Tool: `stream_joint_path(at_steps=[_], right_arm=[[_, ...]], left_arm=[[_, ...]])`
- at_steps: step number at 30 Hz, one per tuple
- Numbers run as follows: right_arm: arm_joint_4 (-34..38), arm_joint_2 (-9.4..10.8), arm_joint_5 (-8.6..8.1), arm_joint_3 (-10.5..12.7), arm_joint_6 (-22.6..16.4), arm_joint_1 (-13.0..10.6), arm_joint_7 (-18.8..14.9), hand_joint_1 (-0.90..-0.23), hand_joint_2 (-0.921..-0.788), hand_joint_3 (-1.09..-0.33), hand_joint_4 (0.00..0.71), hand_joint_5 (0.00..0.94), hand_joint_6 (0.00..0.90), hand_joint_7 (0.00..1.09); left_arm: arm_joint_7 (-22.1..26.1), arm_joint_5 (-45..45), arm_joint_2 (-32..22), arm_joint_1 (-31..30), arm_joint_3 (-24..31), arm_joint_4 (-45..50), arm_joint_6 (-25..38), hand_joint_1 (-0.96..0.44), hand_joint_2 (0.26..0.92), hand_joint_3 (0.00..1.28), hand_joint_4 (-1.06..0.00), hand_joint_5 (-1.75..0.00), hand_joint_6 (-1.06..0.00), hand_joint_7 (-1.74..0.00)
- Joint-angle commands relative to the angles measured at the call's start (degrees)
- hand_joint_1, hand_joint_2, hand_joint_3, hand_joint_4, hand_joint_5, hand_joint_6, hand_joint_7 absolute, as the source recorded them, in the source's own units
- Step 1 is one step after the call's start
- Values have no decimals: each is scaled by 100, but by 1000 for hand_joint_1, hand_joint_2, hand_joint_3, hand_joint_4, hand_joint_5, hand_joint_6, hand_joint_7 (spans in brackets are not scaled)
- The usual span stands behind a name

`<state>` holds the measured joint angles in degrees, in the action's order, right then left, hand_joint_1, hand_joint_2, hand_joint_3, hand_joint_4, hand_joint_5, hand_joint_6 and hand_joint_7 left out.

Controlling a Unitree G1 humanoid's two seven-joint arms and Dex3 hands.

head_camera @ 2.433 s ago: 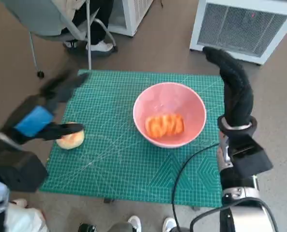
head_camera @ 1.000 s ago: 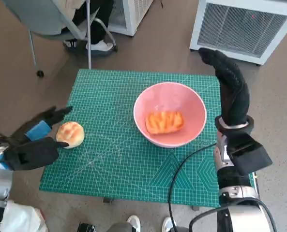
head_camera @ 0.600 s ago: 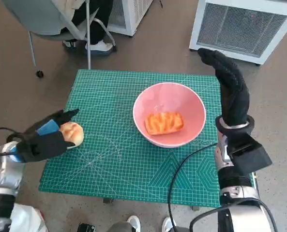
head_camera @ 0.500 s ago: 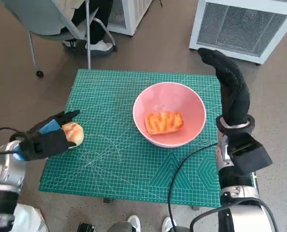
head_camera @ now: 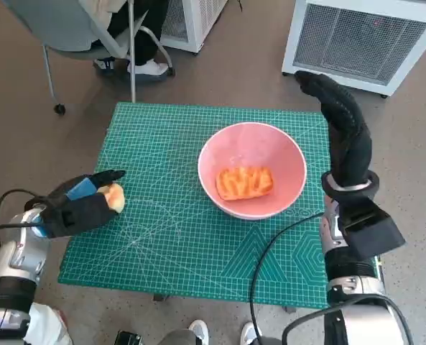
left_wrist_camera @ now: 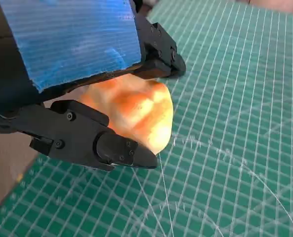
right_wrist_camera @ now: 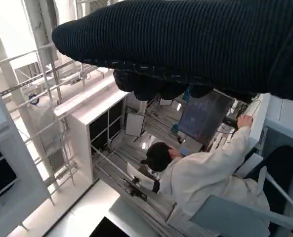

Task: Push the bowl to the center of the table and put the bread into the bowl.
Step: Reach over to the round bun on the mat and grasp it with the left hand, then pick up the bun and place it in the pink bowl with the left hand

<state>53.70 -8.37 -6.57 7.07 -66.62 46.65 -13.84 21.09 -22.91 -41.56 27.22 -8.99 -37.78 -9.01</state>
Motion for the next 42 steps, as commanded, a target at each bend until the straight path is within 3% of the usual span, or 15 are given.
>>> stream_joint_path(at_steps=[1,10,20,26,33,42], right_arm=[[39,13,-11,35,53,-52,8,-578,-921,-764,377,1,189,347],[42,36,-50,49,56,-62,-15,-579,-921,-764,377,1,189,348],[58,23,-65,77,63,-44,-30,-579,-921,-763,377,1,189,348],[54,45,-19,74,60,-25,6,-579,-921,-763,377,1,189,347],[62,76,61,63,94,18,63,-571,-921,-767,377,1,188,349],[-65,93,125,8,139,-12,93,-552,-921,-781,378,1,184,354]], left_arm=[[59,-83,-17,28,-128,-128,-69,-2,921,120,-662,-1084,-535,-1259],[160,26,-119,97,-20,241,39,1,921,122,-653,-1219,-542,-1237],[236,347,-103,-59,483,2019,376,2,920,102,-671,-1196,-566,-1218],[58,486,190,203,638,2792,406,2,921,86,-694,-1164,-577,-1213],[-266,365,776,751,421,3207,227,2,920,60,-734,-1111,-597,-1203],[-504,172,1627,1626,-151,2667,-155,2,920,39,-738,-1099,-639,-1165]])
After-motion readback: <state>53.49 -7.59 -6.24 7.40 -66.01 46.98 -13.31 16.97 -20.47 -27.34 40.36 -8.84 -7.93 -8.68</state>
